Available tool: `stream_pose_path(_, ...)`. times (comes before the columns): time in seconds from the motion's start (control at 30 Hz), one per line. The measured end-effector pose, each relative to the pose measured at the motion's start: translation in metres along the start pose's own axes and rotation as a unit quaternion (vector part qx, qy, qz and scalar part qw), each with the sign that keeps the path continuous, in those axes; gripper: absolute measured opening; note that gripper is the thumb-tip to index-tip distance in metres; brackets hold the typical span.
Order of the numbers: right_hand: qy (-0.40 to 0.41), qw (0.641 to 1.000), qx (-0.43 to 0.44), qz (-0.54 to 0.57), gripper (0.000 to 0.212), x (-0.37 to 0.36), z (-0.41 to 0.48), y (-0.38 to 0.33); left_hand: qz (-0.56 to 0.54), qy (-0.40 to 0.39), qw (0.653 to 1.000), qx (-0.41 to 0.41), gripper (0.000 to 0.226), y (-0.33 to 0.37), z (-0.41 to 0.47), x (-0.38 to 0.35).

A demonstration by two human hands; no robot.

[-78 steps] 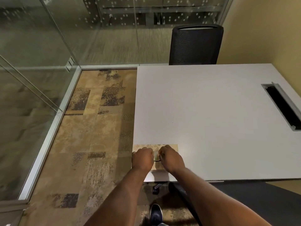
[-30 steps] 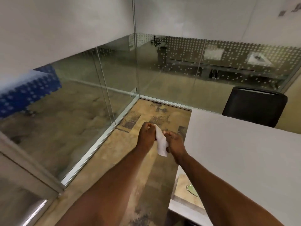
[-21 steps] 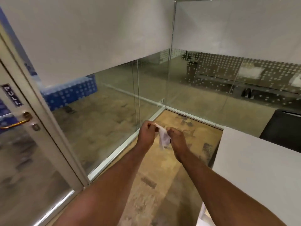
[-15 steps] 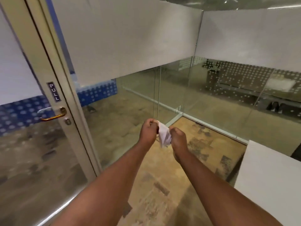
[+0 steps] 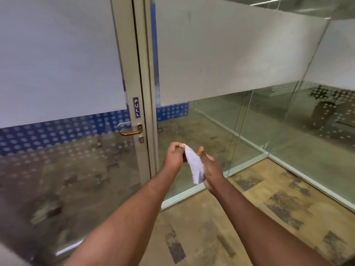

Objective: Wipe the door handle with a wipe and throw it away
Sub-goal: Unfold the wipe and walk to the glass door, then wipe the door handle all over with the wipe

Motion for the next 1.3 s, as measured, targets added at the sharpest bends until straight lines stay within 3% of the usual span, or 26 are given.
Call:
stream_pose_path(0.2,-0.166,0.985,-0.050,0.027,0.060,-0.059,0.061,0.016,0.074,0.089,0.993,-0.006,0.008,0.005,0.031,0.064)
stream_pose_path(0.33,-0.240,0.966,-0.079,0.052,0.051,-0.090,0.111,0.022,0.109,0.118,0.987,0.003,0.010,0.002,0.060,0.104)
stream_pose_path(0.47,-0.326,0.932,-0.151,0.050,0.050,-0.114,0.159,0.022,0.179,0.137,0.974,0.002,0.010,0.004,0.094,0.142)
stream_pose_path(0.57,-0.399,0.893,-0.207,-0.018,0.037,-0.124,0.195,0.022,0.217,0.139,0.966,0.008,0.013,0.006,0.122,0.166)
stream_pose_path(0.63,-0.437,0.866,-0.236,-0.065,0.042,-0.130,0.218,0.024,0.248,0.135,0.959,0.015,0.020,0.007,0.138,0.183)
stream_pose_path(0.77,-0.489,0.844,-0.219,-0.028,0.046,-0.148,0.257,0.026,0.298,0.151,0.942,0.037,0.020,0.003,0.161,0.218)
stream_pose_path(0.87,-0.469,0.864,-0.182,0.004,0.068,-0.161,0.282,0.030,0.333,0.166,0.926,0.058,0.013,-0.005,0.171,0.240)
stream_pose_path(0.93,-0.447,0.881,-0.152,0.022,0.071,-0.167,0.298,0.033,0.358,0.185,0.913,0.065,0.012,-0.008,0.174,0.255)
stream_pose_path(1.03,-0.343,0.928,-0.137,0.053,0.056,-0.167,0.327,0.043,0.440,0.244,0.863,0.043,0.033,0.002,0.176,0.281)
stream_pose_path(1.17,-0.173,0.978,-0.105,-0.057,0.015,-0.161,0.360,0.055,0.515,0.257,0.817,-0.034,0.038,0.027,0.185,0.306)
stream_pose_path(1.23,-0.119,0.984,-0.078,-0.108,0.013,-0.162,0.372,0.060,0.546,0.255,0.794,-0.077,0.038,0.041,0.197,0.322)
stream_pose_path(1.3,-0.071,0.982,-0.050,-0.168,0.026,-0.165,0.382,0.062,0.567,0.249,0.773,-0.135,0.036,0.058,0.212,0.335)
Point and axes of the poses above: each hand's wrist, its own z-axis towards the middle knuckle, its own x-axis out of the back of the hand, y = z × x, the point moved 4 cm from there along z, towards the middle knuckle, and after that the axes turned 14 degrees about -y, right-handed, at the moved point
